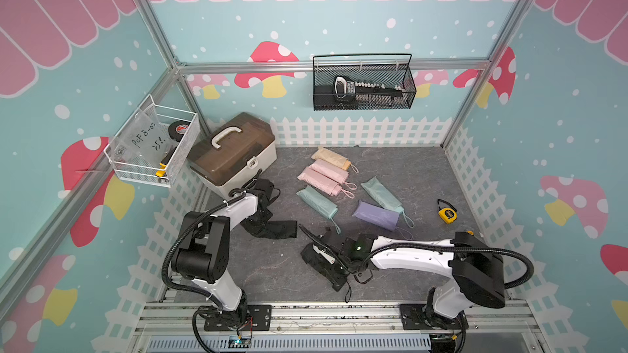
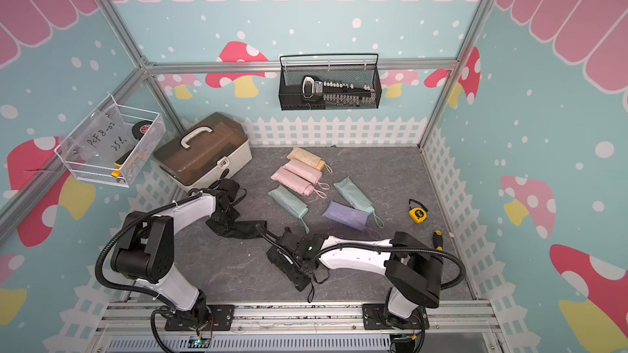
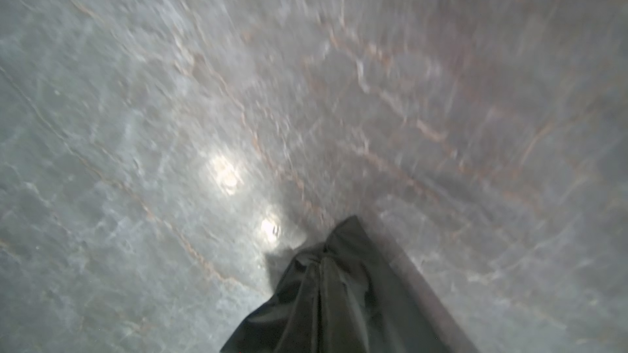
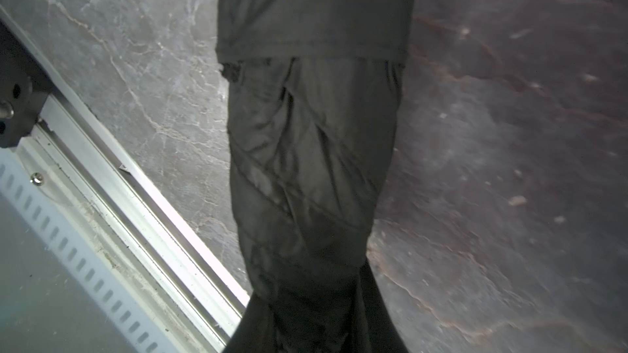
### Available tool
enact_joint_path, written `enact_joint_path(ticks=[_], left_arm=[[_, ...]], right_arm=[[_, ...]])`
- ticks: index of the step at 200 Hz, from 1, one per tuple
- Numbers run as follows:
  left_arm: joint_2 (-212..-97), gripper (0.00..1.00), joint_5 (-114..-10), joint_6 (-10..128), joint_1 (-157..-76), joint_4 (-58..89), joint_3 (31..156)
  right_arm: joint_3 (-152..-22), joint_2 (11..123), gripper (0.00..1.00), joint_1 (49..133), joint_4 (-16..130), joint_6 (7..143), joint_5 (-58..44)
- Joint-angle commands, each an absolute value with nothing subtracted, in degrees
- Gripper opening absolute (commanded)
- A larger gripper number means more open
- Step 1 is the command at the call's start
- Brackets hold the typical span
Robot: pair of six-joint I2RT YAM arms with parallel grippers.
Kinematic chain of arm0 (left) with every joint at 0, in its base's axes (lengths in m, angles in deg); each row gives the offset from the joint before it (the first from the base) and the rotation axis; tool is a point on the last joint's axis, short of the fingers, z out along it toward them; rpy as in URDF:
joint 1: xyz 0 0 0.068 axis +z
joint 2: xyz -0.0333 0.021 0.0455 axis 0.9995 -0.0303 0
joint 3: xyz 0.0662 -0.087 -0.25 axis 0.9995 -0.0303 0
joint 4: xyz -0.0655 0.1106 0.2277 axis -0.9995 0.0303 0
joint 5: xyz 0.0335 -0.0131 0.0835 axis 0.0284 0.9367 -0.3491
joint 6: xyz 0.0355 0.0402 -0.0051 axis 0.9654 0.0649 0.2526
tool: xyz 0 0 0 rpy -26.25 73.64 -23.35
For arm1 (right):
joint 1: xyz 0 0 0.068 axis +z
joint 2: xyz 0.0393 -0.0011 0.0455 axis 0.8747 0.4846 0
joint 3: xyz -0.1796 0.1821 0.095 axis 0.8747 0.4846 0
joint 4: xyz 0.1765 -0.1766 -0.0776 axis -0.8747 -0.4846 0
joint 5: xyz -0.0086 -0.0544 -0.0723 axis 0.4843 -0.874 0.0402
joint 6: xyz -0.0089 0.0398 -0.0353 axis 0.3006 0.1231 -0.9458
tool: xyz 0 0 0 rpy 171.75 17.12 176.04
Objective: Take umbrellas out of sleeves
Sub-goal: Place the umbrella sleeve at the center of the board, then place the umbrella at the center of the board.
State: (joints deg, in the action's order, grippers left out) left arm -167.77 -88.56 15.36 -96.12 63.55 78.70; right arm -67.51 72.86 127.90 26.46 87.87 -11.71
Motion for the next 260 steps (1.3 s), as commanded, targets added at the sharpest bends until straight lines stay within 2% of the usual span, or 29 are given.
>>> enact_joint_path(ticks=[1, 50, 77, 128, 172, 189, 230, 260], left_arm=[[-165.23, 0.00, -90.01, 14.64, -95.51, 62.82, 80.52], [-159.74, 0.00, -89.07, 17.11, -94.07, 61.54, 82.36], [-152.65, 0.00, -87.28, 18.30, -94.40, 60.66, 81.02], [-136.85, 0.00, -91.14, 20.96, -94.33, 62.85, 76.54], [-128.56, 0.00, -92.31, 22.99, -94.33, 62.81, 76.67], [-126.02, 0.00, -94.98, 24.39, -94.33, 61.06, 75.60], [-124.19, 0.00, -94.24, 26.79, -94.33, 59.51, 74.55], [-124.65, 0.00, -93.93, 27.34, -94.33, 59.49, 74.37]], right_arm=[[-71.39, 75.74, 0.17, 128.42, 28.03, 83.24, -10.20], [-85.04, 85.93, 0.17, 128.47, 23.40, 77.21, -10.49], [-93.68, 93.51, 0.17, 128.12, 19.84, 74.99, -10.03], [-106.53, 104.28, 0.18, 123.85, 16.40, 72.02, -6.45], [-122.65, 113.32, 0.19, 121.60, 7.71, 66.84, -8.59], [-129.84, 117.67, 0.19, 121.09, 4.67, 65.16, -8.54], [-146.71, 127.03, 0.20, 118.30, -0.78, 63.76, -7.92], [-153.88, 130.32, 0.24, 115.89, -1.15, 64.16, -4.32]])
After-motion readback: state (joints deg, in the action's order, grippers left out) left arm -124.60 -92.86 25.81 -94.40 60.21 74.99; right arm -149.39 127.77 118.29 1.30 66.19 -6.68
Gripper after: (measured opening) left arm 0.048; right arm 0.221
